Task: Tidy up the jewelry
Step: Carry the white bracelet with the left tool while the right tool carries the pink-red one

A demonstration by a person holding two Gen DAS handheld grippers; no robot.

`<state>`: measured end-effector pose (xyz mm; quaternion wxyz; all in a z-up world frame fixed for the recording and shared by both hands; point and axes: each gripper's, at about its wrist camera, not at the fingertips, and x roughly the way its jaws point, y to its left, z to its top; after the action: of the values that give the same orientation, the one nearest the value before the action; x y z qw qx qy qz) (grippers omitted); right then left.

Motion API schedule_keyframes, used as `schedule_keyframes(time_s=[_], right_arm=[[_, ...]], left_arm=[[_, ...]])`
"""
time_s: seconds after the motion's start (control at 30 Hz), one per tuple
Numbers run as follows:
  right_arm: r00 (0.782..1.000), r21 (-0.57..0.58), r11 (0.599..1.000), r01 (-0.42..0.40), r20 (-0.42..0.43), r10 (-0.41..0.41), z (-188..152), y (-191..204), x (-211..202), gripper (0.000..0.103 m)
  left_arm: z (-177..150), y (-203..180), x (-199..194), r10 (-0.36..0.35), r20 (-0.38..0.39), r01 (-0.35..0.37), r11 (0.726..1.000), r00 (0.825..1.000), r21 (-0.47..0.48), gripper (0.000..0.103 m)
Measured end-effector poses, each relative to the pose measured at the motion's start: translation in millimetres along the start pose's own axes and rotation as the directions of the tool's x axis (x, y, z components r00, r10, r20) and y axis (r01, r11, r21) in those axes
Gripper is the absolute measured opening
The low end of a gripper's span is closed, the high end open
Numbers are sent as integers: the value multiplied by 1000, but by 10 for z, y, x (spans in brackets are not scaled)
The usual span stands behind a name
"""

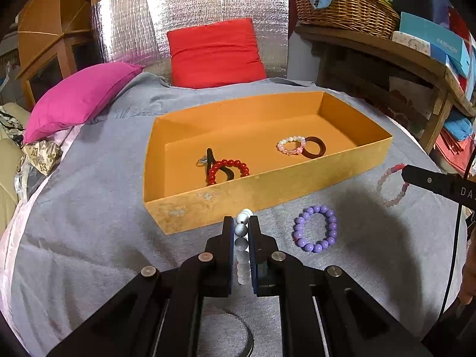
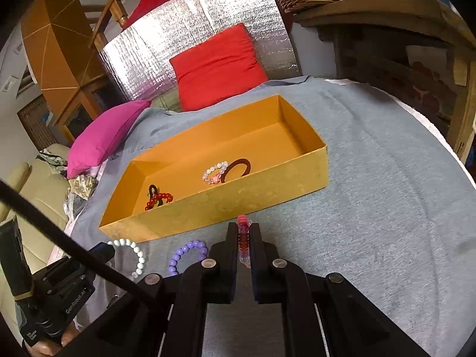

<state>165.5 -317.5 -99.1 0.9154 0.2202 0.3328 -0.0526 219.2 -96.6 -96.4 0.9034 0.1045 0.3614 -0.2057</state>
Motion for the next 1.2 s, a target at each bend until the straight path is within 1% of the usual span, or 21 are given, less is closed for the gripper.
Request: schedule_keyframes(time_s=[0.2, 0.4, 0.6, 0.77, 0.97, 1.1, 1.2], right_arm=[[999, 11, 1000, 4, 40, -4, 72, -18, -61, 8], [996, 7, 1000, -19, 86, 18, 124, 39, -123, 8], [993, 8, 999, -38, 108, 37, 152, 99, -160, 8], [990, -3, 999, -49, 135, 49, 205, 172, -193, 8], [977, 20, 998, -64, 204, 59, 398, 211, -270, 8], [967, 39, 995, -97, 242, 84, 614, 216, -251, 8], [962, 52, 992, -116, 255, 99, 789, 227, -166, 8]], left_arm=[[30, -31, -23, -1, 16, 1, 1000, 1000, 9, 9], [46, -50, -35, 0, 24, 0, 1000, 1000, 16, 9], [51, -33, -128, -1, 47, 0, 1000, 999, 16, 9], [129, 3, -301, -31, 88, 30, 1000, 996, 4, 9], [424, 34, -489, -62, 149, 64, 998, 987, -5, 9], [756, 26, -487, -54, 199, 54, 999, 979, 8, 9], [980, 49, -395, -93, 212, 99, 995, 973, -19, 9]])
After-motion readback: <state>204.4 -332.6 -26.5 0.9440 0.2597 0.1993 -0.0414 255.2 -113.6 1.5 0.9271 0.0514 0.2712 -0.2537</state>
